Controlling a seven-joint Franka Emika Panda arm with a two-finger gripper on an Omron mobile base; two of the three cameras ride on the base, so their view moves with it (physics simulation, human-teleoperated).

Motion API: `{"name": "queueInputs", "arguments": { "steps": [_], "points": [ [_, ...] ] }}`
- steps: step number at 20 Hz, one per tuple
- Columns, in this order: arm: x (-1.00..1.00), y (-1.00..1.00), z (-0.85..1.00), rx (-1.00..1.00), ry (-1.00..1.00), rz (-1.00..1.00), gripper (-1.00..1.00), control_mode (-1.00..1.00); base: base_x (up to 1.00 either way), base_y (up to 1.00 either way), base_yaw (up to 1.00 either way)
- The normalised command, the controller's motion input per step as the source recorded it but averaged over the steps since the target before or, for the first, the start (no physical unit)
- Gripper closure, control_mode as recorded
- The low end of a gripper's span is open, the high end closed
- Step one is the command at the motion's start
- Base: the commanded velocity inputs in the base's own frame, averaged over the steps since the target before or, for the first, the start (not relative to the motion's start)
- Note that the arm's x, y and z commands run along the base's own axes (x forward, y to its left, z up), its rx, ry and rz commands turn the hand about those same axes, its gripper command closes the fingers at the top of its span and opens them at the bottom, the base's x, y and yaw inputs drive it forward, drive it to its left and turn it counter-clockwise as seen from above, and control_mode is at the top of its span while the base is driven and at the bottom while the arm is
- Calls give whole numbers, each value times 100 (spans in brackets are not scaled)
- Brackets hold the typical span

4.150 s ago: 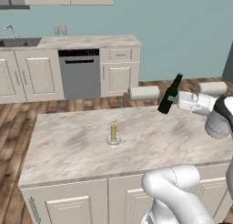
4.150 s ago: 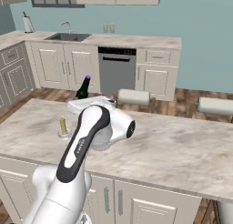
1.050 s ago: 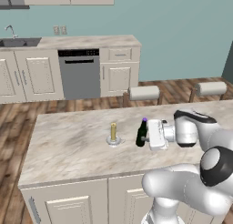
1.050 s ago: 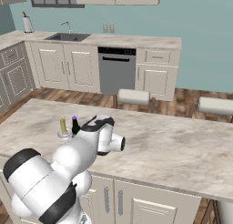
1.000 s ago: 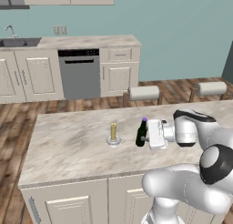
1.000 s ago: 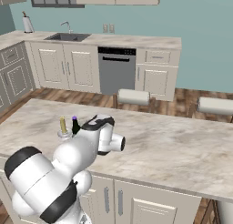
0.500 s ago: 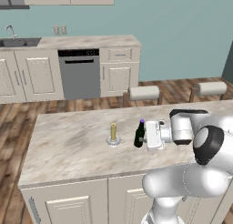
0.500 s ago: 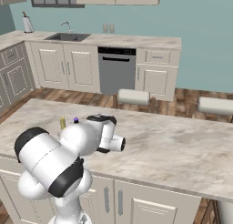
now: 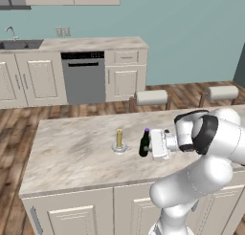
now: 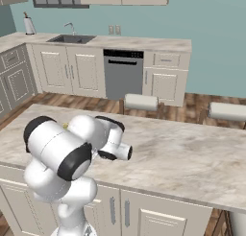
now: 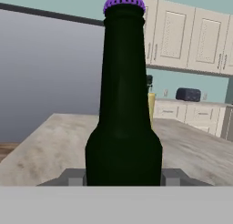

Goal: Get the candle and the beer from the cabinet and move them to the dining counter.

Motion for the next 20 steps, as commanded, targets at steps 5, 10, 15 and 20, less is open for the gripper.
{"name": "queueInputs", "arguments": {
  "steps": [5, 10, 15, 20],
  "points": [
    [19, 0, -13, 0, 0, 1, 100, -100, 0, 0, 0],
    [24, 0, -9, 0, -1, 0, 100, -100, 0, 0, 0],
    [20, 2, -9, 0, -2, 0, 100, -100, 0, 0, 0],
    [9, 6, -13, 0, -9, 0, 100, -100, 0, 0, 0]
  ]
}}
